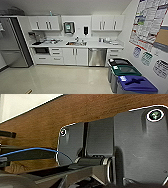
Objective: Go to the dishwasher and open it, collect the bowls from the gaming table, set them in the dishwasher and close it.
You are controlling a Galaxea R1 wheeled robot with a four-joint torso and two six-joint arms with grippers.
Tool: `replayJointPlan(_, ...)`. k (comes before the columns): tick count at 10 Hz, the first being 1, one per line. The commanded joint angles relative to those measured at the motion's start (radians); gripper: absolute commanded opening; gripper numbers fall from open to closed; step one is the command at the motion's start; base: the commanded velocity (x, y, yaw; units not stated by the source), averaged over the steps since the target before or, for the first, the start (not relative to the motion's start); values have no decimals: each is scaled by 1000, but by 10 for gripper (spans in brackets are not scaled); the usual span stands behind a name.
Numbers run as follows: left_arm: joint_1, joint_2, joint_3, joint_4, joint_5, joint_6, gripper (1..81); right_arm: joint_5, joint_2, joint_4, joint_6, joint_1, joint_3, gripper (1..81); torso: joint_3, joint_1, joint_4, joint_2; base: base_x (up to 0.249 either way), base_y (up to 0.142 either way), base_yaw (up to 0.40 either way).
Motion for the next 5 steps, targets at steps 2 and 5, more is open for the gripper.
replayJointPlan(2,-50,-22,23,8,50,4,811,-44,-15,-2,0,50,18,811,0,0,0,0,179,0,0)
replayJointPlan(5,-50,-22,26,10,50,4,811,-49,-12,-5,-3,53,25,811,0,0,0,0,179,0,0)
